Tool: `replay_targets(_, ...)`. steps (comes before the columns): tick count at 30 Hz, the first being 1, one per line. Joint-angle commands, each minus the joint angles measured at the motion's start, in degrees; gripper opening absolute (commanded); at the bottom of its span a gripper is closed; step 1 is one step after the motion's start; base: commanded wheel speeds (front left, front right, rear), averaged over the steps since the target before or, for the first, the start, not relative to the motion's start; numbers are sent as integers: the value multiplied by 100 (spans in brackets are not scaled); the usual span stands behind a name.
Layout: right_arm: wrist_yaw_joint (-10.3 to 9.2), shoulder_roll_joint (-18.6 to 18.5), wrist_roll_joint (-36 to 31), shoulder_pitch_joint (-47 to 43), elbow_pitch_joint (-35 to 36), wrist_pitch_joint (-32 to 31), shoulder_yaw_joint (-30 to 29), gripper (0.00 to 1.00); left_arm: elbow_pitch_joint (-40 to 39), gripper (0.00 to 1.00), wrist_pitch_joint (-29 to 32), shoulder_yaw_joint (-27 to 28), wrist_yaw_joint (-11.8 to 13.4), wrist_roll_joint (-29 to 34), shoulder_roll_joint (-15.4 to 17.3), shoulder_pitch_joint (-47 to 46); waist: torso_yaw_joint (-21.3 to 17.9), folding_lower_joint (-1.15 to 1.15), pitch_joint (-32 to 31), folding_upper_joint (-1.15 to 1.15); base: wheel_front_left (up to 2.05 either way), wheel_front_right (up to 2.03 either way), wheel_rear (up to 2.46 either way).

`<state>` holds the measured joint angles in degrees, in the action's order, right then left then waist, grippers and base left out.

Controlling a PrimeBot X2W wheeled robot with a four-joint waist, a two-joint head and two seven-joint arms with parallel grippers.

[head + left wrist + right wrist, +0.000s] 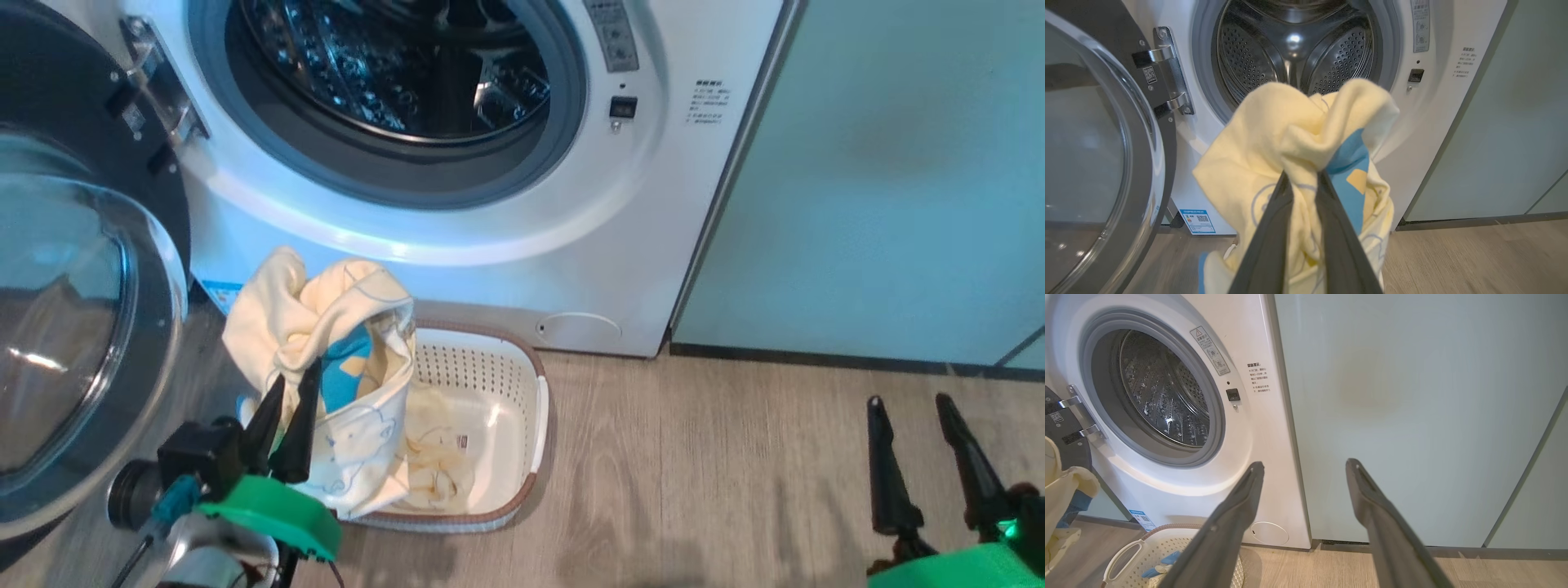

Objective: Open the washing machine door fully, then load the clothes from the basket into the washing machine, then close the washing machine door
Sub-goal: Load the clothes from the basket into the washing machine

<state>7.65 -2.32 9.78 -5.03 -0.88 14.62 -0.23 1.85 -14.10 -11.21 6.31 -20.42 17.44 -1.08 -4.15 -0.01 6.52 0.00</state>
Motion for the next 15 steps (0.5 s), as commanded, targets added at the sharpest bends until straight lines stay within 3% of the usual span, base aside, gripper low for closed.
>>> replay_targets(1,-16,-55,-60,48,205,37,116,100,-273,0,8,270,49,22,192,-147,-28,1,-128,0,0,0,0)
replay_targets(15,-16,-55,-21,-158,277,-20,172,100,-658,0,139,285,200,-20,265,226,-147,1,-330,0,0,0,0)
